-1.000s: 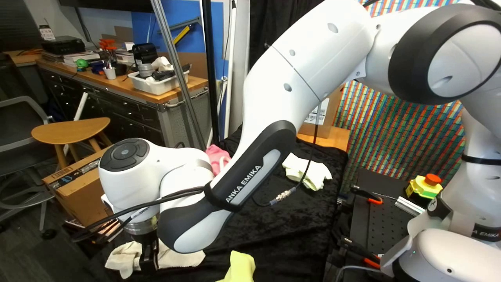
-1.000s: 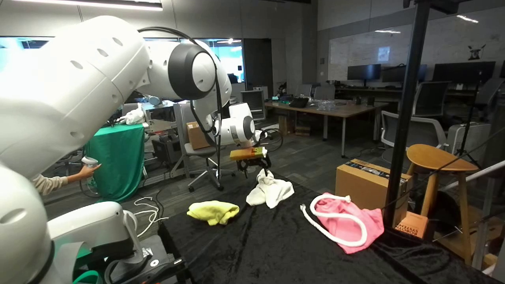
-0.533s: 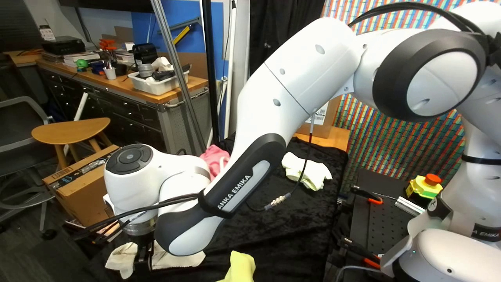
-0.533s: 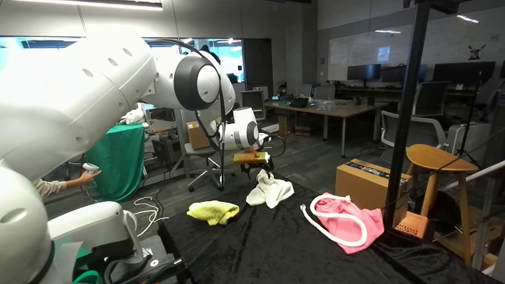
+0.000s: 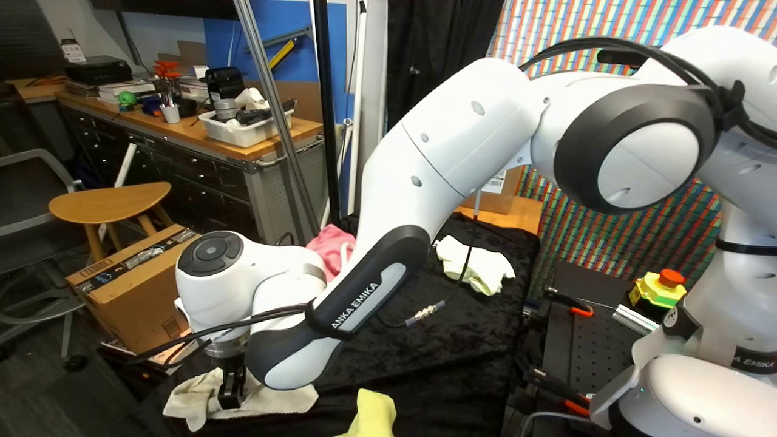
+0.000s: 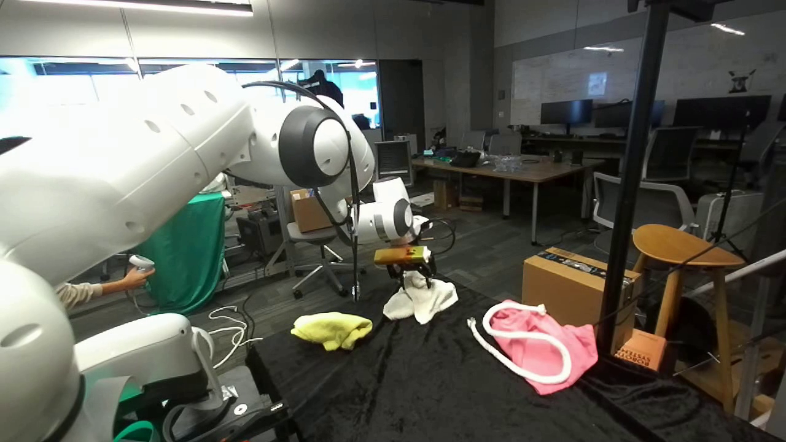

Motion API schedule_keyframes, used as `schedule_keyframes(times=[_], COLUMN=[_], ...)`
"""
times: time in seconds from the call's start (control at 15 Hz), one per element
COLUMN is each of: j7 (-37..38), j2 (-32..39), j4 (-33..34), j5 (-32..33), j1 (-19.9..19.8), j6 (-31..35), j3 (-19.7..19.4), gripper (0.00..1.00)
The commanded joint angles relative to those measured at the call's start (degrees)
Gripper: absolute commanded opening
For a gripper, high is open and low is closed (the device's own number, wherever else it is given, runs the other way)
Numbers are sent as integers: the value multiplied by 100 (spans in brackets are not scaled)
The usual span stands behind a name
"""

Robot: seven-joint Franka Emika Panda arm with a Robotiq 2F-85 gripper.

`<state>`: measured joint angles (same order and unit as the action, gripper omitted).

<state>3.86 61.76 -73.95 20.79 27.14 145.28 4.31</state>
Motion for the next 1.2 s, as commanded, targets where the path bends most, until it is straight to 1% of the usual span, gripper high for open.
schedule_keyframes(times=[0.0, 0.2, 0.33, 0.4, 0.47, 0.6, 0.73, 0.8, 1.13], j7=[9, -44, -100, -95, -159, -174, -290, -357, -329], j2=[208, 215, 94, 27, -89, -326, -637, -795, -1752], j4=[398, 453, 346, 285, 141, -128, -443, -603, -1385], j5=[-148, -163, -153, -133, -34, 32, 65, 90, 326], j1=[74, 48, 45, 65, -32, 30, 55, 61, 156], j6=[-49, -106, -220, -310, -392, -536, -694, -691, -571], j3=[-118, -105, -87, -107, 37, 45, 134, 185, 140], gripper=[49, 27, 11, 5, 1, 0, 2, 2, 2])
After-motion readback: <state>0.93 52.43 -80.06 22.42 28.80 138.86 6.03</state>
